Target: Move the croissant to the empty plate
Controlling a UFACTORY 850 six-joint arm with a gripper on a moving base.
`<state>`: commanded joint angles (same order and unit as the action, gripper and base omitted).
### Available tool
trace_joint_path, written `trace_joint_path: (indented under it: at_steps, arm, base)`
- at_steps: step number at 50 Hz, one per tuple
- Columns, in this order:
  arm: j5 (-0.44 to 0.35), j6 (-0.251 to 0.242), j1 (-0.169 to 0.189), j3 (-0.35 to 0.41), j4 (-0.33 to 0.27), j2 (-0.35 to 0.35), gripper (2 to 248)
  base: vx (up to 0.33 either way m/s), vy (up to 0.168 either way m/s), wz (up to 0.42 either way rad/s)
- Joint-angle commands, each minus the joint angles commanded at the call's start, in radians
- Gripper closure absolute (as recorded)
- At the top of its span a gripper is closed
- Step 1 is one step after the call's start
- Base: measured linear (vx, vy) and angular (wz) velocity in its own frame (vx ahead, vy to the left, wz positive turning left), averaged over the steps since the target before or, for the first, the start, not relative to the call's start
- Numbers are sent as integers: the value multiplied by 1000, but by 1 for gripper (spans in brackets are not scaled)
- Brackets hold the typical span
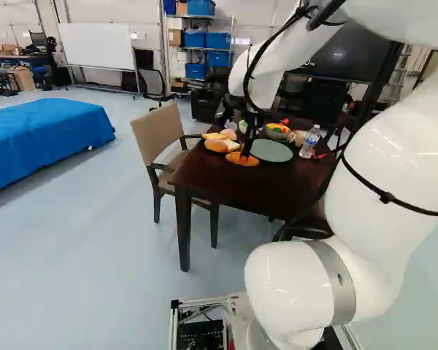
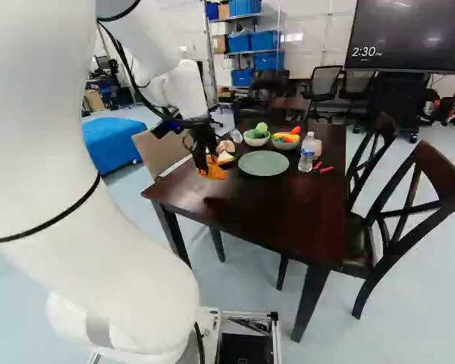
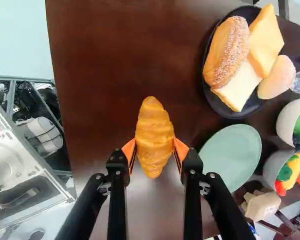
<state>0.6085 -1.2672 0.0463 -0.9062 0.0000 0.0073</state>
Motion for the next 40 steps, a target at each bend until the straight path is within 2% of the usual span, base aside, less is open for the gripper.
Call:
trace_joint_path:
  at_steps: [40]
  arm:
    - [0,0,90,-183,0,-65,131]
  base:
    - [0,0,0]
